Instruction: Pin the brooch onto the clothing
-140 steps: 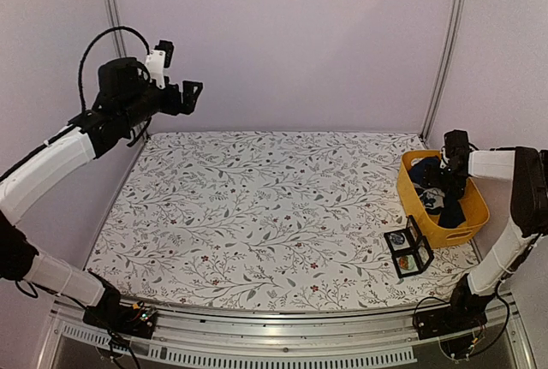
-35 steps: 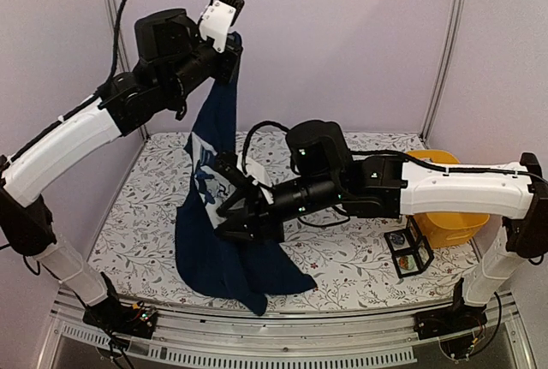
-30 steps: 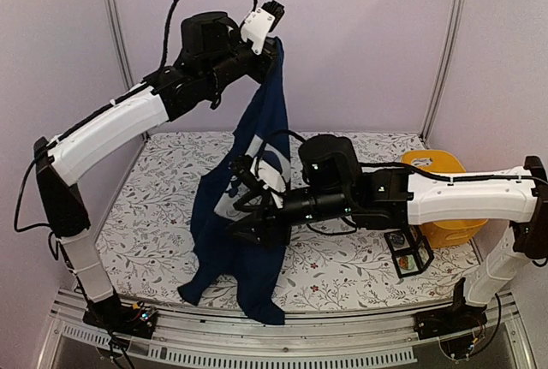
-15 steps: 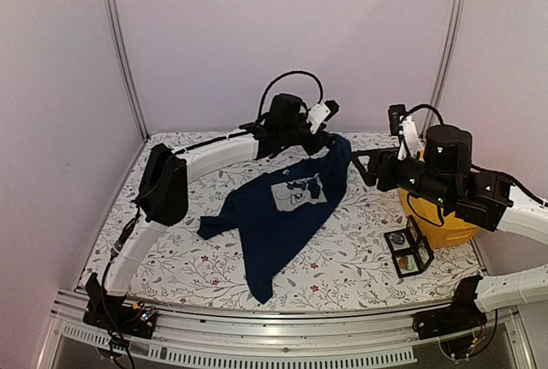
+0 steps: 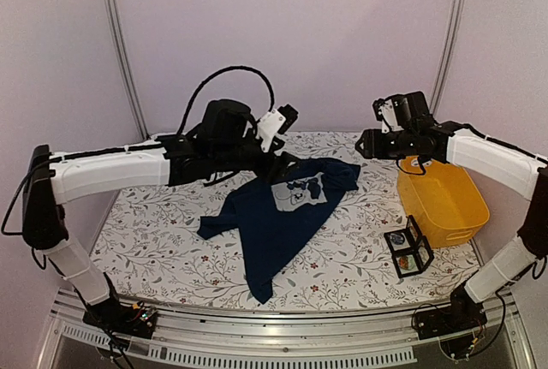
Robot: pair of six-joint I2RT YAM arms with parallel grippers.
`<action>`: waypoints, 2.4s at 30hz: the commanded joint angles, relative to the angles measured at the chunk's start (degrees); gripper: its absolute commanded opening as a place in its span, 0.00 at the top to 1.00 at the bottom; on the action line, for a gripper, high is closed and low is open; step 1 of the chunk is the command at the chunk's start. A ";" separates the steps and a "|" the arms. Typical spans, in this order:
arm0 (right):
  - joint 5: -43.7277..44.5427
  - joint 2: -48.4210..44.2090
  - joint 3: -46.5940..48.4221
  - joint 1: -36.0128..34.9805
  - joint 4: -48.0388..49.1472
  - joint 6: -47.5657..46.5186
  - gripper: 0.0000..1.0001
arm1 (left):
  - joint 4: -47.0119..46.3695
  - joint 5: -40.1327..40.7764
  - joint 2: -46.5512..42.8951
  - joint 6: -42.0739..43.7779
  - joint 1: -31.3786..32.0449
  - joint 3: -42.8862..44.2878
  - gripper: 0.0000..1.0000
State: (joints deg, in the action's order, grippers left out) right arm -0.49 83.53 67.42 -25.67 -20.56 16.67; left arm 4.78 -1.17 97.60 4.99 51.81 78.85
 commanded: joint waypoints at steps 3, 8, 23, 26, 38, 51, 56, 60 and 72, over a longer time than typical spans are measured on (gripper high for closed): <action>-4.45 20.15 17.12 -0.17 -8.80 -10.69 0.43 | 4.27 6.89 -4.31 -12.62 11.56 -23.94 0.30; 0.10 37.06 29.55 -0.43 -17.46 -15.44 0.43 | 7.59 7.10 -0.09 -17.20 16.77 -27.15 0.22; 4.28 30.05 25.32 -0.91 -14.21 -11.42 1.00 | 19.86 37.30 -4.54 -21.13 12.36 -27.46 1.00; -4.62 20.89 24.63 -1.11 -14.07 -11.76 1.00 | 22.53 42.60 -11.17 -21.15 10.58 -26.93 1.00; -37.61 -15.78 16.56 -3.79 -7.32 -9.65 1.00 | 24.30 55.59 -48.97 -8.40 10.61 -13.65 1.00; -29.20 -13.64 -14.16 -4.04 14.86 14.47 1.00 | 11.16 25.75 -31.27 -4.39 -21.85 -15.82 1.00; -18.93 -1.48 -15.15 -3.75 20.04 16.32 0.97 | 8.48 25.74 -6.65 -3.05 -27.19 -8.83 0.99; -17.52 9.80 -11.75 -1.43 22.12 16.49 0.72 | 15.24 28.96 16.13 -1.78 -29.05 7.11 0.52; 3.56 17.39 3.35 2.29 2.80 0.72 0.56 | 18.28 19.49 -0.13 -7.41 -13.12 -11.29 0.34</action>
State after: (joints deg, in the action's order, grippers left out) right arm -3.20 99.31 62.92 -22.72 -11.33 24.84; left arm 20.88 25.02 105.19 1.76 32.25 73.47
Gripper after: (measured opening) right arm 0.432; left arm 0.709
